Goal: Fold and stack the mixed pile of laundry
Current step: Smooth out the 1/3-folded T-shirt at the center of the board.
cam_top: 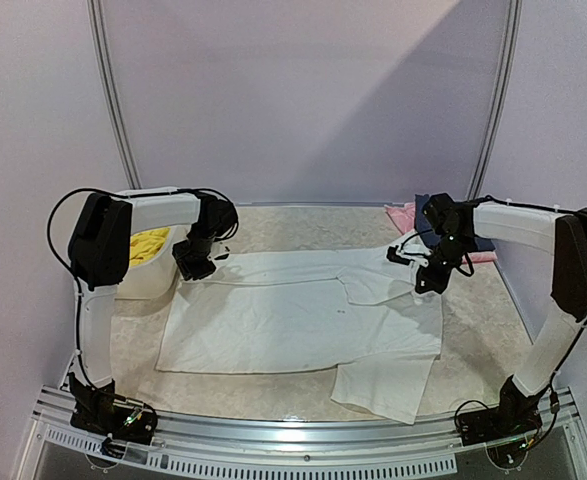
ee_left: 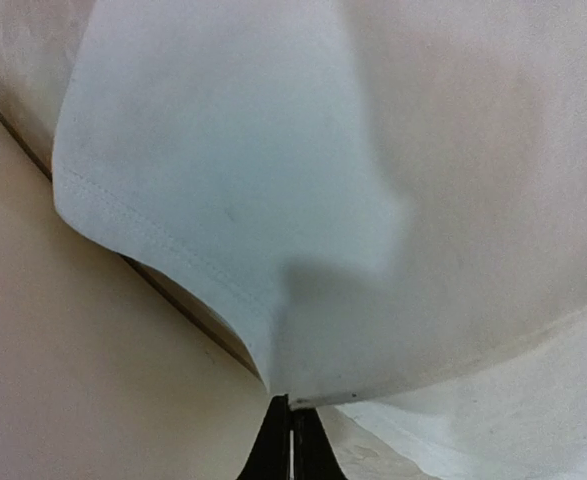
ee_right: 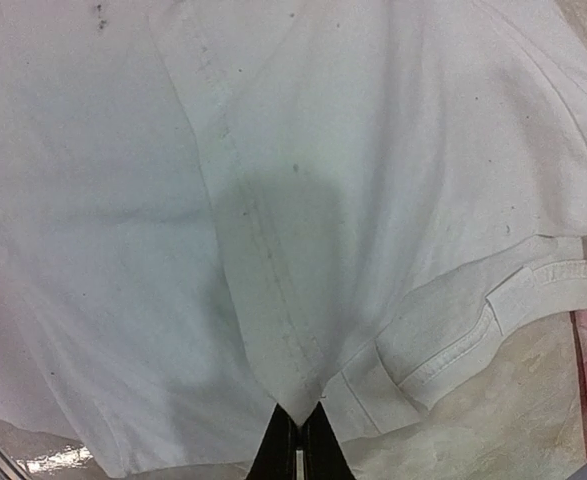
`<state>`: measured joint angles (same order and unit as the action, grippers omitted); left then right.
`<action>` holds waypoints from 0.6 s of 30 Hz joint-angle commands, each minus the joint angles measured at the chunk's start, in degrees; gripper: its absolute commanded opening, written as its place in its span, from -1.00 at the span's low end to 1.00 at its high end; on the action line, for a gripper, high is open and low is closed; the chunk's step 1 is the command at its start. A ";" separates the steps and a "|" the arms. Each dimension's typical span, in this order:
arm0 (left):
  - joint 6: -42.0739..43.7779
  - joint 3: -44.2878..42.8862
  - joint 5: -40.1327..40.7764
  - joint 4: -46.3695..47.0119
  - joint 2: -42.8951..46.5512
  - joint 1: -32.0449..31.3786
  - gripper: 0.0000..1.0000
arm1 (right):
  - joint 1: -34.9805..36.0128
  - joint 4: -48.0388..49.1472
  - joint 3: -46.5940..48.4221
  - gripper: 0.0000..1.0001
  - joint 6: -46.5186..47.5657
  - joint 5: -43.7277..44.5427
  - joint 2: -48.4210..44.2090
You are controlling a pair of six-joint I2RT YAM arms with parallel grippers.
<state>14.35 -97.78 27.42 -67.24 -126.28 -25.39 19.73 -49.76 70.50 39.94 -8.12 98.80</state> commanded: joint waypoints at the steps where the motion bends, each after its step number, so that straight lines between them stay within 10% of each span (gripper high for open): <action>1: -0.27 -0.73 -0.44 -0.89 0.42 -0.01 -1.00 | 0.83 -3.21 0.60 -1.00 -1.40 -1.19 -2.22; 18: -0.23 -0.40 -0.35 -0.97 0.41 0.29 -1.00 | 5.64 -7.46 5.82 -0.96 -7.62 -3.26 -0.94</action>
<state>14.35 -97.78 27.42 -67.24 -126.28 -25.39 23.62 -55.35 72.88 36.27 -10.85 97.86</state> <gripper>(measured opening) 0.008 0.023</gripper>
